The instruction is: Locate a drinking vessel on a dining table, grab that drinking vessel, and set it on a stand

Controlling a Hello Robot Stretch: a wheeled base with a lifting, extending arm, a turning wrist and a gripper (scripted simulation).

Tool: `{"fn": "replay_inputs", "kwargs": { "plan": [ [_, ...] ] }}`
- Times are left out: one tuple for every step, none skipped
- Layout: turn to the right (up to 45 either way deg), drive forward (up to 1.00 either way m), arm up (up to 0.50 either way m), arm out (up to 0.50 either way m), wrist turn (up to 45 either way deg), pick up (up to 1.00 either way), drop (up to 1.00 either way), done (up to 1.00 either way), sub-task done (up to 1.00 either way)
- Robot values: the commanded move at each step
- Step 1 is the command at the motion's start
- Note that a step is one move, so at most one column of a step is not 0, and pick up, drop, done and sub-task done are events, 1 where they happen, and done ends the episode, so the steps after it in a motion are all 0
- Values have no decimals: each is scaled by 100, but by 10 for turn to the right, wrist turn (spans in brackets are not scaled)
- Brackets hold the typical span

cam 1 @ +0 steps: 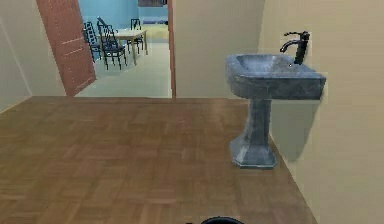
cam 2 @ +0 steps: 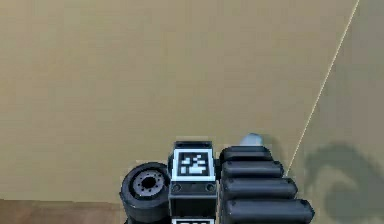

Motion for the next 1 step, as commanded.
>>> {"fn": "replay_inputs", "kwargs": {
  "plan": [
    [270, 0, 0, 0, 0, 0, 0, 0, 0]
  ]
}}
